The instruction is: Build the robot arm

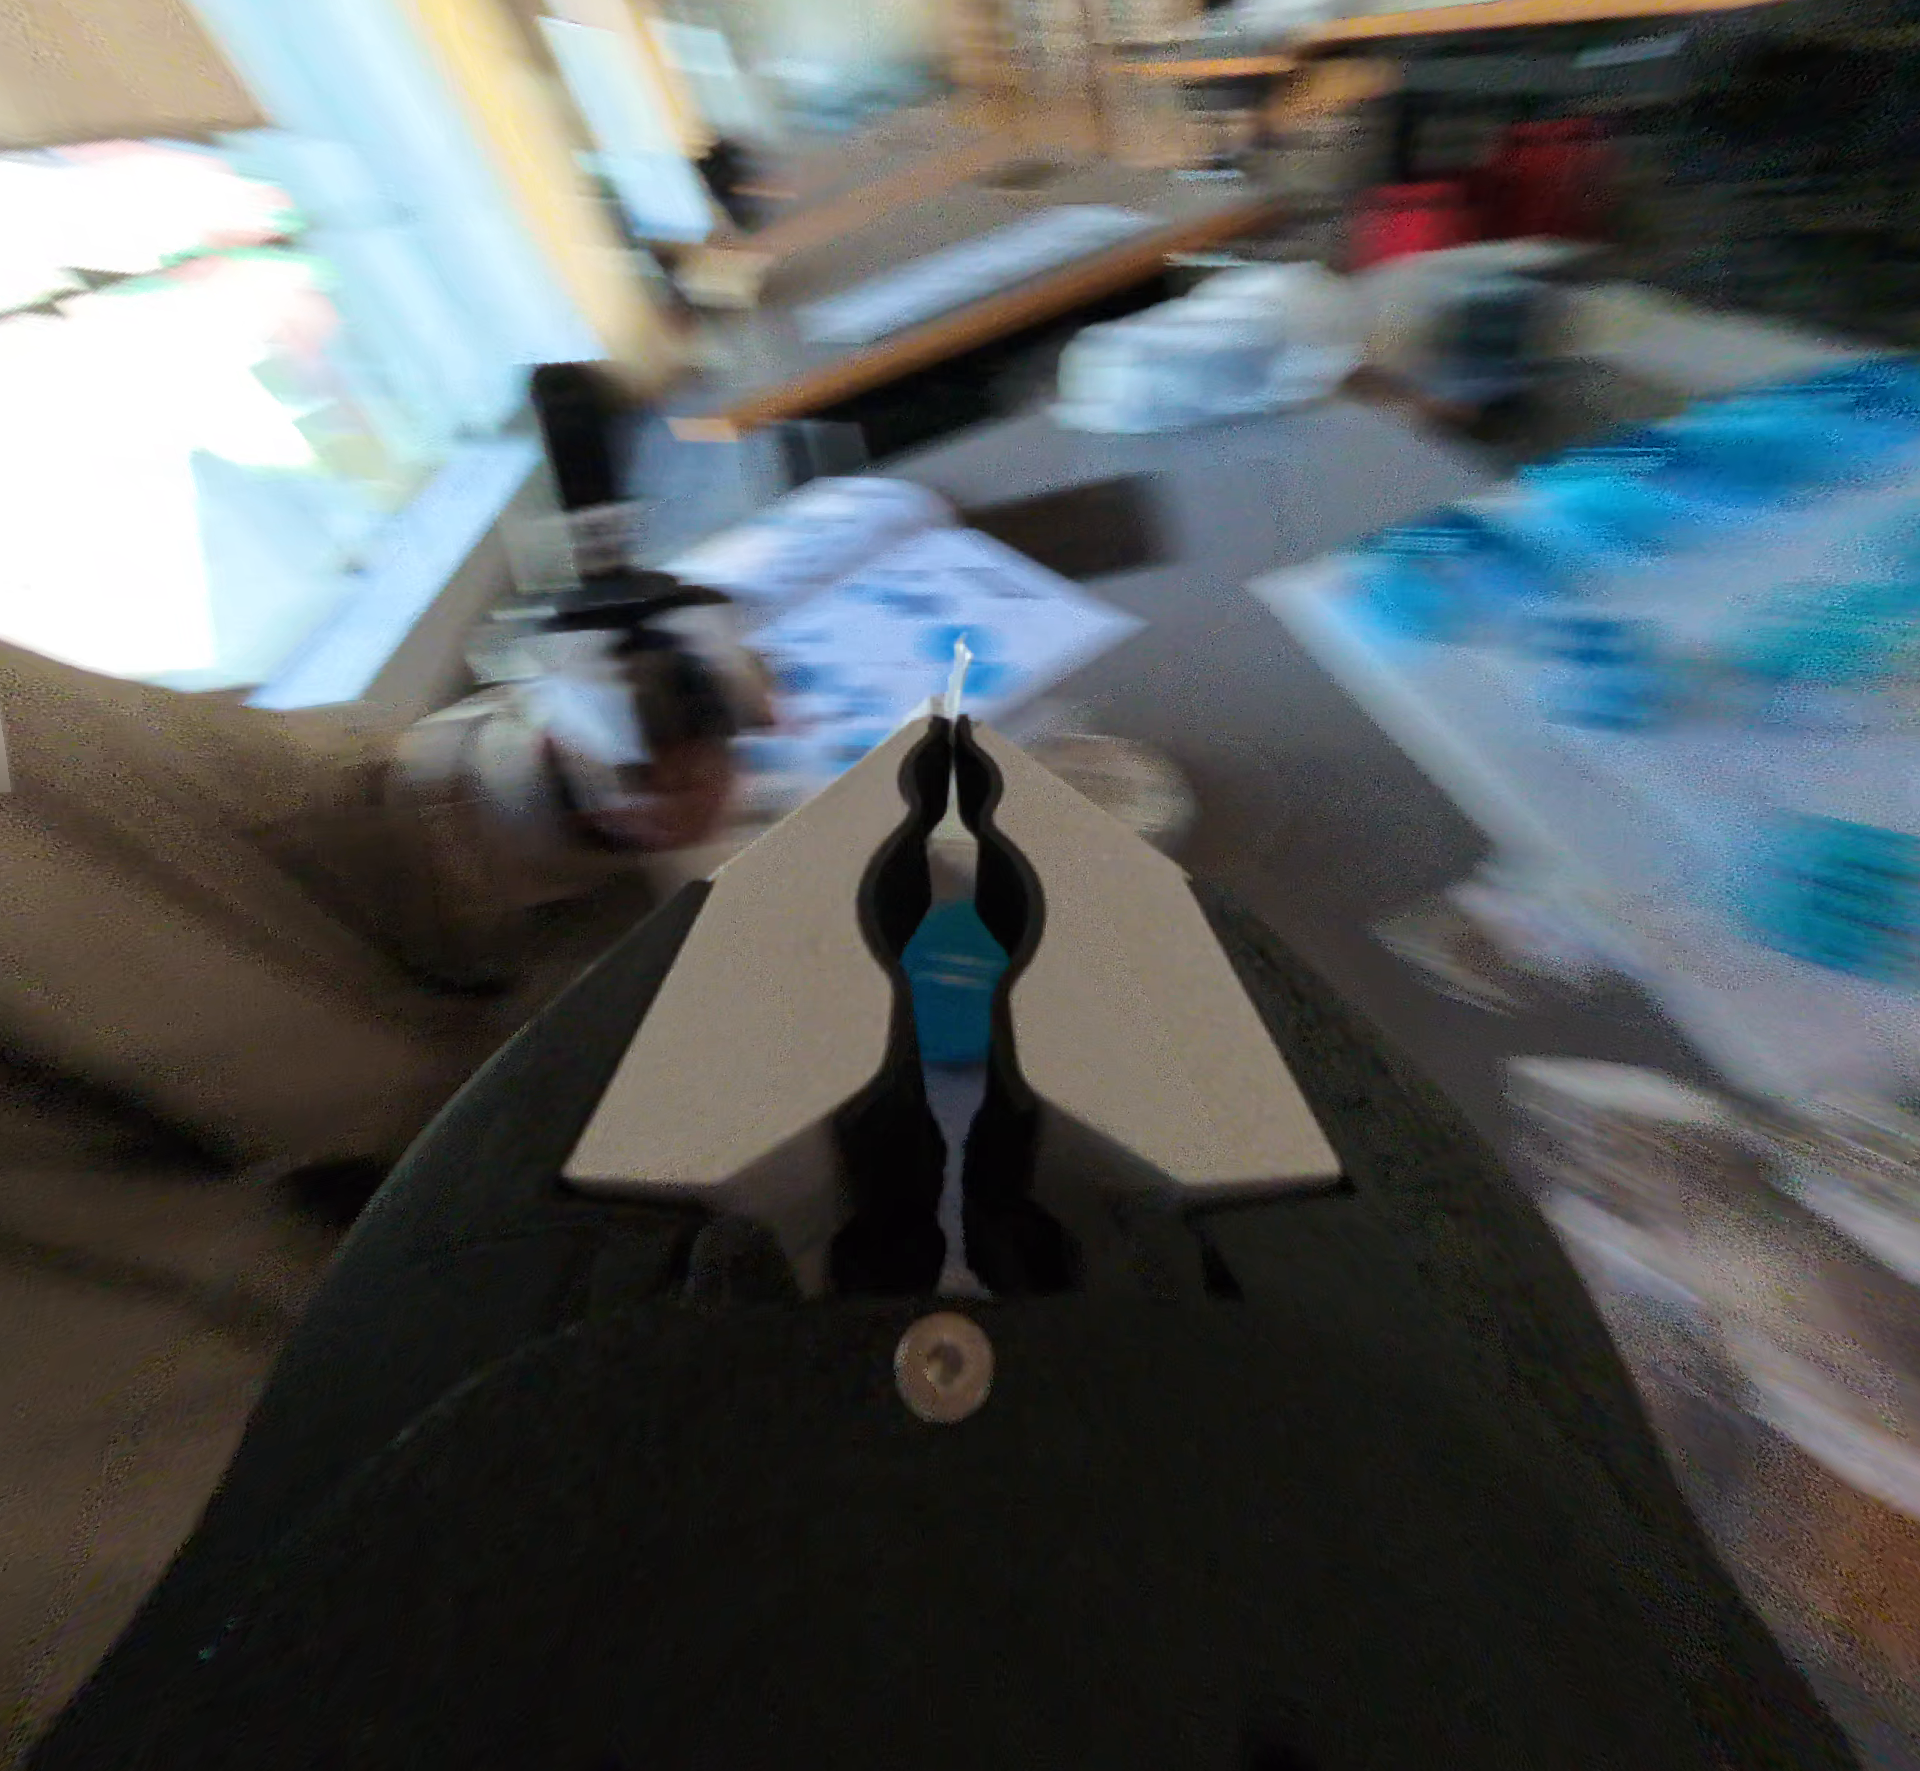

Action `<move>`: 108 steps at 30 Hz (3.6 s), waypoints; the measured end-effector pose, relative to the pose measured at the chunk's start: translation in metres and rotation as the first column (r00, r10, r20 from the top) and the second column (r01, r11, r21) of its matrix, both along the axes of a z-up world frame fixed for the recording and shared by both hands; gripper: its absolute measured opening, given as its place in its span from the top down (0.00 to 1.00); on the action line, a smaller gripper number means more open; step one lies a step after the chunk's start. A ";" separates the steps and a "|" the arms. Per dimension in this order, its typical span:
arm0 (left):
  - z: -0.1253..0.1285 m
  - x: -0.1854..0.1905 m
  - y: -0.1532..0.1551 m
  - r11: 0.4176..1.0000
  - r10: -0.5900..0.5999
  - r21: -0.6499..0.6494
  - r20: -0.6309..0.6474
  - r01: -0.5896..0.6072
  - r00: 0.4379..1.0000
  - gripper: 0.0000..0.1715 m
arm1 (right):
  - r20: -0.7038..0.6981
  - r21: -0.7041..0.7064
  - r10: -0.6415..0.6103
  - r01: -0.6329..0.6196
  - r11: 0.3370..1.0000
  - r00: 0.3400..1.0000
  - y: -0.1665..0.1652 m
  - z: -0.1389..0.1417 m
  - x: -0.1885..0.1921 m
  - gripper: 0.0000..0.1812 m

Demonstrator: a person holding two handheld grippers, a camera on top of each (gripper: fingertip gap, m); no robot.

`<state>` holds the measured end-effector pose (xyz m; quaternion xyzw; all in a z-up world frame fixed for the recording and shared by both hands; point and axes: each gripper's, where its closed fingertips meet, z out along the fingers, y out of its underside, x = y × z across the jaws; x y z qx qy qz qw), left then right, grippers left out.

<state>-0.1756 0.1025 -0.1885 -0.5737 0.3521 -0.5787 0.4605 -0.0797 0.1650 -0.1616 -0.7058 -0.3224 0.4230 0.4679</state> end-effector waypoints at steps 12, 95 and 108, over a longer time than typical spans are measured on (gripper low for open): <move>-0.011 -0.011 0.014 0.963 0.222 0.183 -0.127 -0.197 0.967 0.86 | 0.749 -0.331 -0.003 0.379 0.864 0.663 0.113 -0.107 0.107 1.00; -0.042 -0.117 -0.021 0.836 0.547 0.144 -0.289 -0.529 0.786 0.87 | 0.413 0.457 -0.552 0.359 0.814 0.724 0.040 -0.027 0.062 1.00; -0.081 -0.248 -0.069 0.638 0.701 0.019 -0.429 -0.770 0.570 0.87 | 0.377 0.389 0.138 -0.292 0.874 0.916 -0.127 -0.071 -0.209 1.00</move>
